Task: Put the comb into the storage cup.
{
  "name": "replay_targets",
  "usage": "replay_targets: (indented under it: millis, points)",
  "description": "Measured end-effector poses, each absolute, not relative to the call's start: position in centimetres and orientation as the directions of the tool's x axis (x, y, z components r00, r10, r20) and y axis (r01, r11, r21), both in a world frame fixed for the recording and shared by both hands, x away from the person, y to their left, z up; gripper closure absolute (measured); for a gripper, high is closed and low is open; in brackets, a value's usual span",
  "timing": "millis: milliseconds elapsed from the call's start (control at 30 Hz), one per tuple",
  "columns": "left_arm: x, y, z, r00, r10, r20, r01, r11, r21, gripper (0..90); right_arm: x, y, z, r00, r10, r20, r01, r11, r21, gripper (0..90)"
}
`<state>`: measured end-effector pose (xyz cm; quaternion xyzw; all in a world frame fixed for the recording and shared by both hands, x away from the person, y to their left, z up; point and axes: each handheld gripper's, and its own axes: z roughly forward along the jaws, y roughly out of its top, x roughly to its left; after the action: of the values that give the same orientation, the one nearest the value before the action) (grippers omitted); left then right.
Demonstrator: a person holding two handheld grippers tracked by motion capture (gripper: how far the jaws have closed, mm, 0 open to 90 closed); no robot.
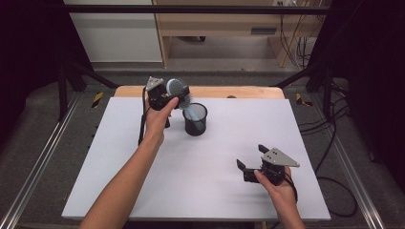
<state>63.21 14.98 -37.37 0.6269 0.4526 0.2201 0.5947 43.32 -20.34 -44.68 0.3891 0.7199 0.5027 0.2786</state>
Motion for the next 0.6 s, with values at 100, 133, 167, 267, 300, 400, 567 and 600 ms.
replay_targets:
  millis: [100,133,167,267,300,400,567,600]
  points:
    - [63.22,14.94,-37.38,0.490,0.832,-0.260,0.303,0.117,0.946,17.3,43.31,-20.35,-44.67,-0.542,0.840,-0.010,0.280,0.192,0.941,4.9]
    - [63.21,14.92,-37.38,0.491,0.832,-0.258,0.301,0.116,0.947,17.3,43.30,-20.35,-44.67,-0.542,0.840,-0.009,0.280,0.191,0.941,4.9]
    - [63.20,14.90,-37.37,0.491,0.833,-0.256,0.299,0.114,0.947,17.2,43.30,-20.35,-44.67,-0.543,0.840,-0.010,0.280,0.192,0.940,4.9]
    - [63.17,14.89,-37.40,0.493,0.836,-0.241,0.297,0.099,0.950,16.5,43.30,-20.36,-44.67,-0.542,0.840,-0.010,0.280,0.192,0.941,4.9]
    - [63.15,14.88,-37.40,0.493,0.837,-0.238,0.297,0.095,0.950,16.2,43.30,-20.37,-44.66,-0.542,0.840,-0.009,0.280,0.191,0.941,4.9]
    - [63.12,14.85,-37.35,0.495,0.838,-0.229,0.296,0.086,0.951,13.7,43.30,-20.41,-44.61,-0.542,0.840,-0.011,0.279,0.192,0.941,4.9]
    - [63.08,14.81,-37.28,0.487,0.846,-0.219,0.294,0.077,0.953,9.3,43.23,-20.46,-44.55,-0.542,0.840,-0.009,0.277,0.188,0.942,4.9]
    - [63.06,14.81,-37.28,0.485,0.847,-0.219,0.295,0.078,0.952,7.9,43.23,-20.49,-44.54,-0.542,0.840,-0.012,0.275,0.191,0.942,4.9]
